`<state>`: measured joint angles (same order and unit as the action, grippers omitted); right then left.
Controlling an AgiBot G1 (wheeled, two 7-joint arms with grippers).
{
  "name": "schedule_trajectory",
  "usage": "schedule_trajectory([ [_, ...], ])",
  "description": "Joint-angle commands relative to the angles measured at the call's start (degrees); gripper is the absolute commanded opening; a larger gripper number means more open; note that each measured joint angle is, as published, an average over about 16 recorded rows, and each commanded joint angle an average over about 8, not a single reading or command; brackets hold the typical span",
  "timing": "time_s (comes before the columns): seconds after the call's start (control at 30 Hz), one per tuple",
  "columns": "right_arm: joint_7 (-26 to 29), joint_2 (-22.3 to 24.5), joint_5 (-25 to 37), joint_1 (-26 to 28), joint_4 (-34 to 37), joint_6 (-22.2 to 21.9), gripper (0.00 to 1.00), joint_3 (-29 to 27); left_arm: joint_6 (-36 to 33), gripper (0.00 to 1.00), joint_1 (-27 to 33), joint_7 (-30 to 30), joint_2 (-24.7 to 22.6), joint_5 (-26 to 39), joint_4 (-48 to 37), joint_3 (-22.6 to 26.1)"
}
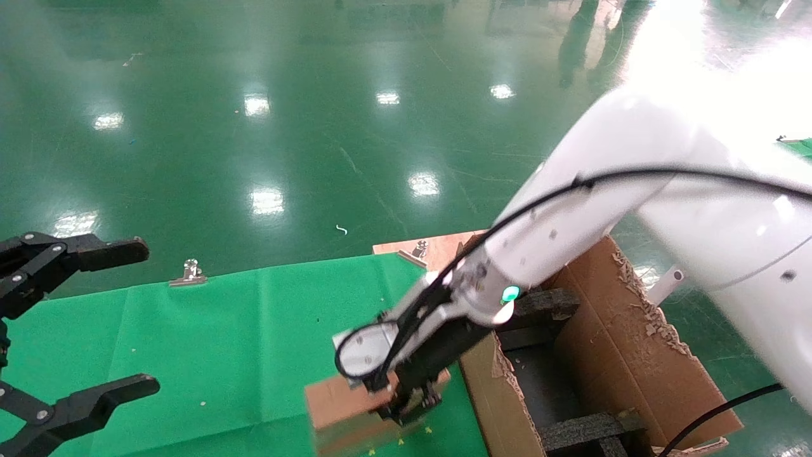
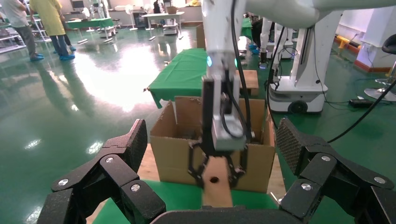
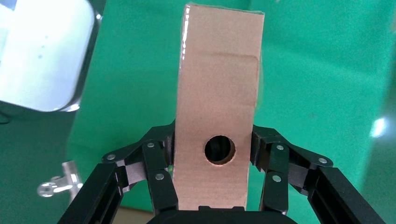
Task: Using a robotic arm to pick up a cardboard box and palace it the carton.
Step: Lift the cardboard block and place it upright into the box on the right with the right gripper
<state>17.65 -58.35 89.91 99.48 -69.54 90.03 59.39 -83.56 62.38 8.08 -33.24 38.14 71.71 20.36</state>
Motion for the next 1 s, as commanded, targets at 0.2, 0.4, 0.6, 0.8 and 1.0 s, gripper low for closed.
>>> schedule_trajectory([
  [0.2, -3.82, -0.25, -3.25, 7.08, 4.53, 0.65, 0.0, 0.89, 0.0, 1.0, 0.0, 0.0, 0.0, 0.0, 0.0, 0.0],
  [0.4, -7.04, -1.1, -5.93, 15.06, 8.58, 0.88, 0.0, 3.54, 0.0, 1.0, 0.0, 0.0, 0.0, 0.0, 0.0, 0.0],
  [0.6, -10.13, -1.85, -8.86, 22.28, 12.41, 0.91, 0.0, 6.69, 0.0, 1.0, 0.0, 0.0, 0.0, -0.01, 0.0, 0.01],
  [0.8, -12.54, -1.88, -11.14, 26.74, 15.1, 0.73, 0.0, 10.01, 0.0, 1.0, 0.0, 0.0, 0.0, -0.01, 0.0, 0.01],
  [1.0, -13.16, 1.24, -11.85, 29.7, 16.08, 0.81, 0.0, 13.69, 0.0, 1.0, 0.0, -0.01, 0.0, -0.01, 0.0, 0.01],
])
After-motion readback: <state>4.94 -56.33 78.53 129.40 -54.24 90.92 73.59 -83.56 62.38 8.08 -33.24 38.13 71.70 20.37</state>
